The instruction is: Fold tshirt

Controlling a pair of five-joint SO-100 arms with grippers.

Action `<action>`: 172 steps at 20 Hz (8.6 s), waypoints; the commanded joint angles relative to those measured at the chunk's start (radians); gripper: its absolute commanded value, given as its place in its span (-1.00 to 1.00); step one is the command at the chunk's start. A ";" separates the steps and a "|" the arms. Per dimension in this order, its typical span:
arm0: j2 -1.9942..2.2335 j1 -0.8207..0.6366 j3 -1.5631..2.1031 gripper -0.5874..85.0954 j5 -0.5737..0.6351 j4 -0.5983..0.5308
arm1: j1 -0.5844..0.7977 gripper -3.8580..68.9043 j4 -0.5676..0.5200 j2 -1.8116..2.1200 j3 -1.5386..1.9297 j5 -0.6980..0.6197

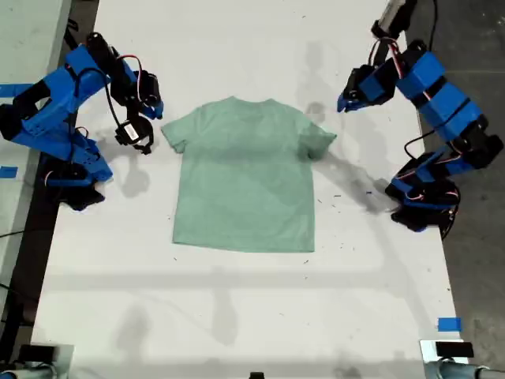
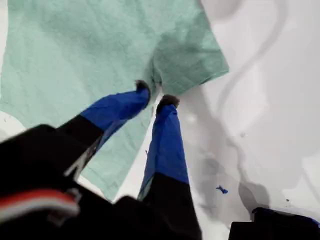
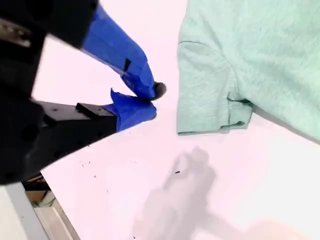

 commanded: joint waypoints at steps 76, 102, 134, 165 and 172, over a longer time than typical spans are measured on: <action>-0.621 -0.184 -0.106 -0.15 0.225 -0.365 | -0.430 -0.32 -0.187 0.063 0.069 0.258; -0.621 0.132 -0.558 -0.98 0.270 -0.370 | -0.443 -0.37 -0.224 0.281 0.322 0.344; 0.247 0.672 0.235 -0.46 -0.318 -0.037 | -0.925 -0.17 0.002 0.448 0.459 0.664; 0.270 0.735 0.334 -0.56 -0.344 -0.138 | -0.945 -0.95 -0.845 -0.238 0.735 0.718; 0.272 0.742 0.337 -0.57 -0.344 -0.141 | -0.974 -0.95 -0.454 -0.031 0.523 0.672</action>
